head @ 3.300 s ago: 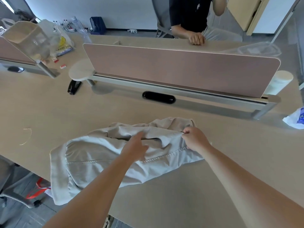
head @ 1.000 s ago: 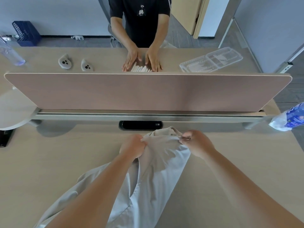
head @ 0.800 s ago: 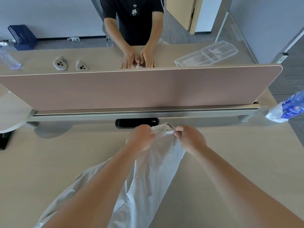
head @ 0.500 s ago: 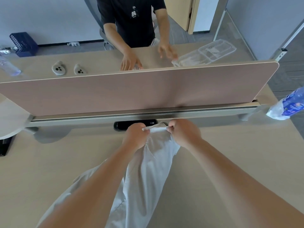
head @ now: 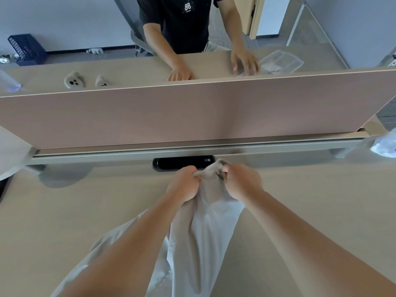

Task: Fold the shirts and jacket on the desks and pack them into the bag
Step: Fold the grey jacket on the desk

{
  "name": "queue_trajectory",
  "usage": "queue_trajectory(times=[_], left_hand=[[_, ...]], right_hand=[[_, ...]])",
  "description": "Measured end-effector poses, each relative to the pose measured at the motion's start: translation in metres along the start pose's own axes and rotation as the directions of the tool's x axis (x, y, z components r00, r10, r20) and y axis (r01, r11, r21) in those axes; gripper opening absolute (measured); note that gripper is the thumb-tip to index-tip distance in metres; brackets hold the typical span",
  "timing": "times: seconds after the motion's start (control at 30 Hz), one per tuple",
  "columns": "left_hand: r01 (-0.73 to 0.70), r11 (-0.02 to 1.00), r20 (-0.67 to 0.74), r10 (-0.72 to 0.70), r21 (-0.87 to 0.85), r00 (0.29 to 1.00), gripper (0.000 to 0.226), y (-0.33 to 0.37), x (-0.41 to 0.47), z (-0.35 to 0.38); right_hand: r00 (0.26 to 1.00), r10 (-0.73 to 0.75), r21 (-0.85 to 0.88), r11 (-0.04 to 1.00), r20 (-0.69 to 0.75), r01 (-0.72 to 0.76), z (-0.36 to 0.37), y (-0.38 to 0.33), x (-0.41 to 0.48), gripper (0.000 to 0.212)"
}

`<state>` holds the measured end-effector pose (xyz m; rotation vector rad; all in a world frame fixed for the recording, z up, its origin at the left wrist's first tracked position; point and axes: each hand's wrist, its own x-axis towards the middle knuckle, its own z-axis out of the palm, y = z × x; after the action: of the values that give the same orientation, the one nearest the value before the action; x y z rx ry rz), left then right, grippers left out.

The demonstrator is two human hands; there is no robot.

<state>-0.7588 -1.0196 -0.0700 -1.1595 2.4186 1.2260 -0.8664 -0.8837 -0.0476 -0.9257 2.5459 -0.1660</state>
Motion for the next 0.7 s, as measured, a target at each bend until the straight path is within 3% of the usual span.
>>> queue_trajectory(times=[0.2, 0.33, 0.4, 0.5, 0.63, 0.7], left_hand=[[-0.039, 0.999, 0.136, 0.034, 0.037, 0.99, 0.021, 0.027, -0.039, 0.038], [-0.097, 0.987, 0.163, 0.076, 0.125, 0.984, 0.016, 0.048, -0.062, 0.07], [-0.113, 0.982, 0.169, 0.087, 0.152, 0.982, 0.014, 0.057, -0.07, 0.082], [-0.129, 0.976, 0.142, 0.104, 0.175, 0.984, 0.013, 0.069, -0.081, 0.095], [-0.108, 0.985, -0.06, 0.117, 0.134, 0.991, 0.016, 0.083, -0.094, 0.099], [-0.129, 0.988, 0.011, 0.129, 0.085, 0.992, 0.016, 0.088, -0.101, 0.1]], right_hand=[[0.983, 0.096, -0.005, 0.995, 0.157, -0.096, -0.003, 0.062, -0.047, 0.021], [0.972, 0.14, -0.024, 0.99, 0.189, -0.138, -0.013, 0.097, -0.082, 0.034], [0.971, 0.157, -0.048, 0.987, 0.182, -0.15, -0.013, 0.106, -0.091, 0.027], [0.966, 0.203, -0.097, 0.977, 0.162, -0.189, -0.013, 0.114, -0.097, 0.02], [0.96, 0.221, 0.016, 0.974, 0.173, -0.227, -0.009, 0.118, -0.099, 0.022], [0.959, 0.232, 0.119, 0.96, 0.162, -0.252, -0.006, 0.119, -0.097, 0.021]])
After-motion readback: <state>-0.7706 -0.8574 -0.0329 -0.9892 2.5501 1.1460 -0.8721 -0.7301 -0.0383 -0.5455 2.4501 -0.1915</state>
